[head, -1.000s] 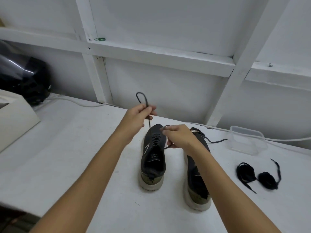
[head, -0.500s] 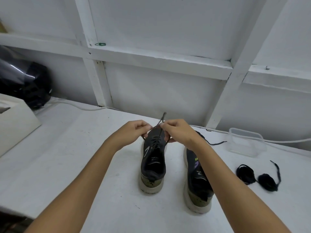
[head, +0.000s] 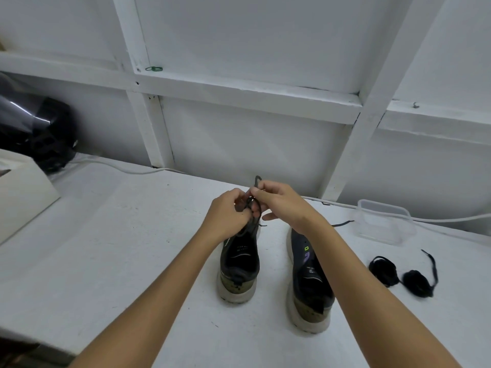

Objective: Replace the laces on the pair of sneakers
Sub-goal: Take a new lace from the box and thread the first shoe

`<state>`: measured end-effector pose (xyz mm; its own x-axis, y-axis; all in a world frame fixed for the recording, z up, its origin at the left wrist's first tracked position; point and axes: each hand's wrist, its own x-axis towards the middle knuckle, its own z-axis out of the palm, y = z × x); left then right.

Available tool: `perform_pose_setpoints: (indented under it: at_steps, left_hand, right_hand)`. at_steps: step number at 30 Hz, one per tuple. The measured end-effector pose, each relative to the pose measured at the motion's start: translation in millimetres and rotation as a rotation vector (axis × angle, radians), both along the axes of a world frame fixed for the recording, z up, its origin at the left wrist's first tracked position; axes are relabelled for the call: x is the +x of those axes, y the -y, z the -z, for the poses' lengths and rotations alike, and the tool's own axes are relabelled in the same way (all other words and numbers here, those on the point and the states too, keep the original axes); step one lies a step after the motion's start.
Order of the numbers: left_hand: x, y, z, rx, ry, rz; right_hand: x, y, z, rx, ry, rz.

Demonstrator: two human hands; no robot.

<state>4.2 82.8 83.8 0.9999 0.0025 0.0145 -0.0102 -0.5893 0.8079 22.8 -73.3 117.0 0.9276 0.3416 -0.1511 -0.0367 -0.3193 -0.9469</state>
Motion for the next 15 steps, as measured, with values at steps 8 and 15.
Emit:
perform_pose_setpoints:
  at_steps: [8, 15]
  left_hand:
    - [-3, -14, 0, -0.18, -0.19, 0.152]
    - [-2, -33, -1, -0.261, -0.284, 0.252]
  right_hand:
    - [-2, 2, 0, -0.026, -0.007, 0.053]
    - [-1, 5, 1, 0.003, -0.023, 0.046]
